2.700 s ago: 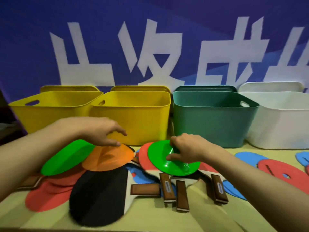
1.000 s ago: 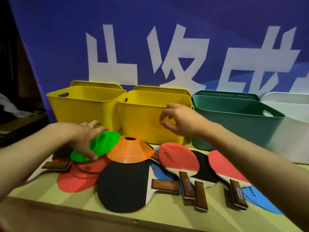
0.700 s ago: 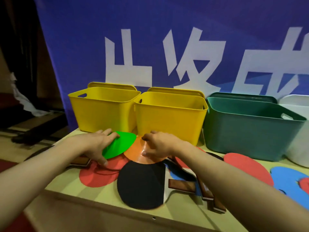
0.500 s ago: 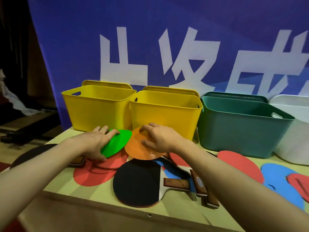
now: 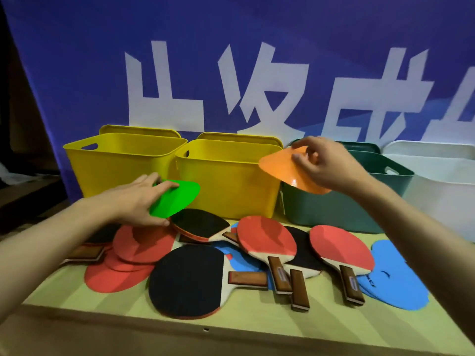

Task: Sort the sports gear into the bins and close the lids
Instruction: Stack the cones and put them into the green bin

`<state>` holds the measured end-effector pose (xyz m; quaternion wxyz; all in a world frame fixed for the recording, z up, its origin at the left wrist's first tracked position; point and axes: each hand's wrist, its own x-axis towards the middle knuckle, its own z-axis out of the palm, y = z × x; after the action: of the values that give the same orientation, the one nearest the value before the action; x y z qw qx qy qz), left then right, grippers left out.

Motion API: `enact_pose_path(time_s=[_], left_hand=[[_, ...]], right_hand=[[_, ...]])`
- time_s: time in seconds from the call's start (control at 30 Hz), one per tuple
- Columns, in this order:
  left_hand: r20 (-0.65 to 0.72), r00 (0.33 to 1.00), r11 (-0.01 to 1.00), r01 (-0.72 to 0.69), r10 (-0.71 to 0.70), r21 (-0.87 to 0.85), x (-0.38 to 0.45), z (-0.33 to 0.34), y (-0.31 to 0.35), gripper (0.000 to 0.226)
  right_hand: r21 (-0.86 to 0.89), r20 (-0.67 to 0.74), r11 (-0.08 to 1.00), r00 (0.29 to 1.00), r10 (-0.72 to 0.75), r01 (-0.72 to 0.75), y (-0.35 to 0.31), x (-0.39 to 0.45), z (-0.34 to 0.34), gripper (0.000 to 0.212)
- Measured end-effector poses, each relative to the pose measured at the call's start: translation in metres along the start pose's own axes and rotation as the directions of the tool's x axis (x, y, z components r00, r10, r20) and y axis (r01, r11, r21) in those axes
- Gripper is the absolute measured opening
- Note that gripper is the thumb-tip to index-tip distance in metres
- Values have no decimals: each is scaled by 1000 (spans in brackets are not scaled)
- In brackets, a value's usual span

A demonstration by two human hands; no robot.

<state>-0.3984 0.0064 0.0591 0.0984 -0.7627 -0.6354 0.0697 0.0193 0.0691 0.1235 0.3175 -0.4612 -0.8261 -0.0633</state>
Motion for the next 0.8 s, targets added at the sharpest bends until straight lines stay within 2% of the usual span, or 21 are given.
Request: enact_pose_path(time_s=[0.13,0.23,0.37,0.47,0.57,0.7,0.8], left_hand=[[-63,997,999,-48,48,8,5,-19,15,102],[-82,993,997,-78,79,16,6,-32,26,101],[-87,988,992,-129,130,14,1,-59,39,87],[-112,981,987,-150,156,59,-2,-83,50,85],[-163,968,981,-185,192,57,1,-106,65,83],[-241,937,966,-257,252,11,38,-129,103,81],[-302,893,934,-356,333,-25,82,-139,147,78]], right_hand=[[-72,-109,989,987,122,-130,40,16,-30,33],[-176,-105,956,970,219,-235,81,39,-36,36],[-285,8,890,928,373,-355,139,57,-23,37],[-361,136,858,889,436,-366,183,56,0,50],[-295,107,891,914,391,-346,178,39,10,43],[-246,-166,956,978,123,-162,149,-5,10,30],[-243,-206,970,978,-37,-15,125,-58,0,25]])
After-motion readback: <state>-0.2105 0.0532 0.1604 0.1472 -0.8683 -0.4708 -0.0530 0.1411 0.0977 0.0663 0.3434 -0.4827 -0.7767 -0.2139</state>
